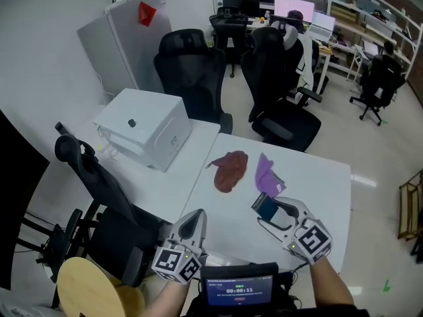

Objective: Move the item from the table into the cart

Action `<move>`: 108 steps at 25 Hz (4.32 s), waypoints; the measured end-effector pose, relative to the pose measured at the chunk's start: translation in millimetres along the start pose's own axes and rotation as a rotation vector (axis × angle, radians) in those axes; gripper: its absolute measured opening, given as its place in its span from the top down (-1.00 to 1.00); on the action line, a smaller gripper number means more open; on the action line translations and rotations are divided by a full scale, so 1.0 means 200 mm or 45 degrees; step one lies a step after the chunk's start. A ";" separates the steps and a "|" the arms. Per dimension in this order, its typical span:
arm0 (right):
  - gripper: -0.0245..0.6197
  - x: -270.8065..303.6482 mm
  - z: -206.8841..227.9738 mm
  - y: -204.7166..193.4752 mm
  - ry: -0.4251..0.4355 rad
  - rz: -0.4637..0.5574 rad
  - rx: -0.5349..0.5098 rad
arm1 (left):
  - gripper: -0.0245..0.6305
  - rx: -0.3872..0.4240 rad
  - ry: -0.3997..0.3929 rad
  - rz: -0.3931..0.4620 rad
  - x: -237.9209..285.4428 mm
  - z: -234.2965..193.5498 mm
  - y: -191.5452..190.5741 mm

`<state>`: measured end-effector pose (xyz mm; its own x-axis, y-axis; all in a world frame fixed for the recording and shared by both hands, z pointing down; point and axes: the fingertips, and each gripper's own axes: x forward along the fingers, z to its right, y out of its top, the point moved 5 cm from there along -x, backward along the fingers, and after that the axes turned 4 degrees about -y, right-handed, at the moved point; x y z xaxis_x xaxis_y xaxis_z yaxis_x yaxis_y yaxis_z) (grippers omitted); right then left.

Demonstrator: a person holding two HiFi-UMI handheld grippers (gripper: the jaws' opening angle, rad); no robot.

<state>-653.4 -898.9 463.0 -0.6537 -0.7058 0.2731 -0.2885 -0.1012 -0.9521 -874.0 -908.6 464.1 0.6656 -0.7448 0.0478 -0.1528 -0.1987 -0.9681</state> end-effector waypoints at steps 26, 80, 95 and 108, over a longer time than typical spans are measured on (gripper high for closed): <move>0.20 -1.28 0.28 -0.01 -0.530 0.190 0.076 | 0.94 0.052 -0.366 0.095 0.52 1.09 0.09; 0.20 -7.34 -1.46 -1.44 -2.934 -0.076 0.309 | 0.94 0.042 -2.737 -0.332 -0.01 7.97 -1.66; 0.20 -8.28 -1.97 -1.51 -3.506 -0.342 0.425 | 0.94 -0.127 -3.310 -0.458 -0.71 9.37 -1.93; 0.20 -8.65 -2.64 -1.48 -3.638 -0.390 0.371 | 0.94 -0.166 -3.647 -0.450 -1.62 9.83 -1.98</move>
<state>193.5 722.0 345.0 0.8429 0.5324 -0.0778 -0.0032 -0.1396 -0.9902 407.1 664.9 348.9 -0.4614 0.8716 -0.1654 0.0975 -0.1355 -0.9860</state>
